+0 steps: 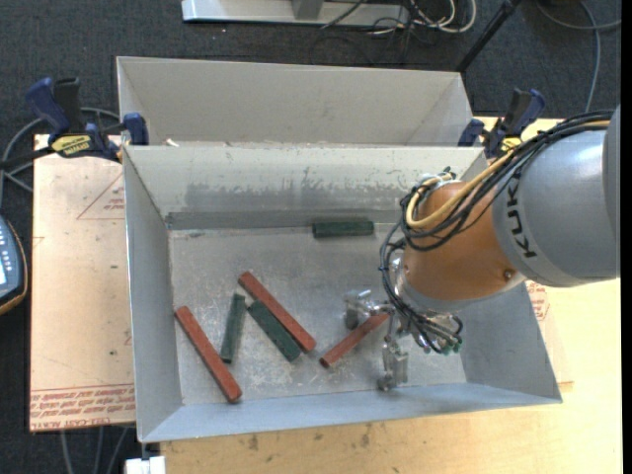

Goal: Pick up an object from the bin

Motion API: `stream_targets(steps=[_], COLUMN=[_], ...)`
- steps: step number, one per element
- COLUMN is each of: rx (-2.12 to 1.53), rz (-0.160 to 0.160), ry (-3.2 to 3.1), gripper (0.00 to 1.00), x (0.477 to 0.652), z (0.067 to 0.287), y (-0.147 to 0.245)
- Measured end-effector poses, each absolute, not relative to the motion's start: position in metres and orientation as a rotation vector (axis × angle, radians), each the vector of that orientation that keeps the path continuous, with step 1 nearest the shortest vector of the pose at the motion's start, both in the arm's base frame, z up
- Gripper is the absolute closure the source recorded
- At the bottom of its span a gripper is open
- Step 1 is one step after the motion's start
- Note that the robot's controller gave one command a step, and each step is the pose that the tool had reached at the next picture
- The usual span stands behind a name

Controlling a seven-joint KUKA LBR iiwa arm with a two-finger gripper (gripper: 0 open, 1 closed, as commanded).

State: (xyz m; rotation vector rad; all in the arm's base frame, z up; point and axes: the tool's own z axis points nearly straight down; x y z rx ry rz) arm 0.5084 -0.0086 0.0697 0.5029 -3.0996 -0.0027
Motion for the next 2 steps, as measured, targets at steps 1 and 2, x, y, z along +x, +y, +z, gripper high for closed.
stream_targets(steps=[1,2], rx=[0.844,0.843], rz=[-0.001,-0.002], ry=[-3.029,-3.030], gripper=[0.00,1.00], x=[0.5246,0.5249], z=[0.0700,0.0707], y=[-0.0150,-0.0150])
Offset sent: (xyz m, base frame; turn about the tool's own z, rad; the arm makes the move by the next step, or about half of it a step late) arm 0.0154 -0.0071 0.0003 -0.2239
